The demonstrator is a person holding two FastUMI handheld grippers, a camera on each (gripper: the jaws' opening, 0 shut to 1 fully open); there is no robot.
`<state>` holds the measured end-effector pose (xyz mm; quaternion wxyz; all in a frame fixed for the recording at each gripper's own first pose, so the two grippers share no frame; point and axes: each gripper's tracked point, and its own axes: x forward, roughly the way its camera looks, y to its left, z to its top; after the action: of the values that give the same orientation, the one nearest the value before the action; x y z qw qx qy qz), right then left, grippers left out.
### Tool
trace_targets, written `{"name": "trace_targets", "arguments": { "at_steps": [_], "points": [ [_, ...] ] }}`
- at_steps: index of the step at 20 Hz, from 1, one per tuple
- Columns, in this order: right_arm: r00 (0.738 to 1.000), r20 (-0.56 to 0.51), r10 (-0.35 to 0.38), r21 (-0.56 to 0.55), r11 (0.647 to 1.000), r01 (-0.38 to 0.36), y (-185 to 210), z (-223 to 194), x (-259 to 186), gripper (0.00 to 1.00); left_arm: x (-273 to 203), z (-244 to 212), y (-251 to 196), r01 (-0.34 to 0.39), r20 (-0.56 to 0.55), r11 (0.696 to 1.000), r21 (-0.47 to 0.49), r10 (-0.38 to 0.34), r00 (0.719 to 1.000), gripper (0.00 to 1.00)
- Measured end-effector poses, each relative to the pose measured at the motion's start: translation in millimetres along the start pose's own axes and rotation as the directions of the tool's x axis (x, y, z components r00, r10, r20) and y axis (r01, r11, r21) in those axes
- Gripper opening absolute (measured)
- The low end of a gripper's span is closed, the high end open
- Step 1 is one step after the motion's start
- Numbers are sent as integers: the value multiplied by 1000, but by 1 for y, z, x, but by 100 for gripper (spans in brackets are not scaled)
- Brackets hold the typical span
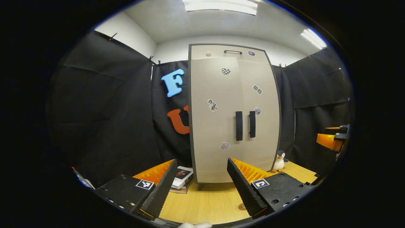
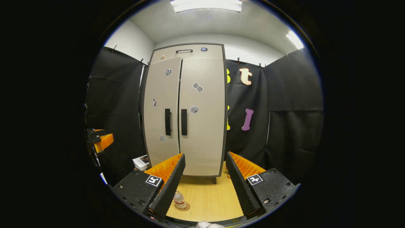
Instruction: Grasp the bottle in the cabinet with the left hand and place it on the coaster, then close the right door with the right hand and the left door with the left hand.
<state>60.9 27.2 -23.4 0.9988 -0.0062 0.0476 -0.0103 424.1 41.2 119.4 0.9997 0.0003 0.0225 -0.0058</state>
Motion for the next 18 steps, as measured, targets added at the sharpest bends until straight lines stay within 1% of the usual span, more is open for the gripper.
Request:
{"name": "trace_targets", "arguments": {
  "at_steps": [9, 18],
  "points": [
    [1000, 0, -12, 2, 1000, 12, -2, -2, -7, 80, -6, -2, -2, 4, -5, 1000, 0, -4, 1000, 96],
    [1000, -8, -7, -7, 1000, 7, 1, -7, -13, 80, -9, -4, -2, 6, -1, 1000, 6, -6, 1000, 96]
  ]
}}
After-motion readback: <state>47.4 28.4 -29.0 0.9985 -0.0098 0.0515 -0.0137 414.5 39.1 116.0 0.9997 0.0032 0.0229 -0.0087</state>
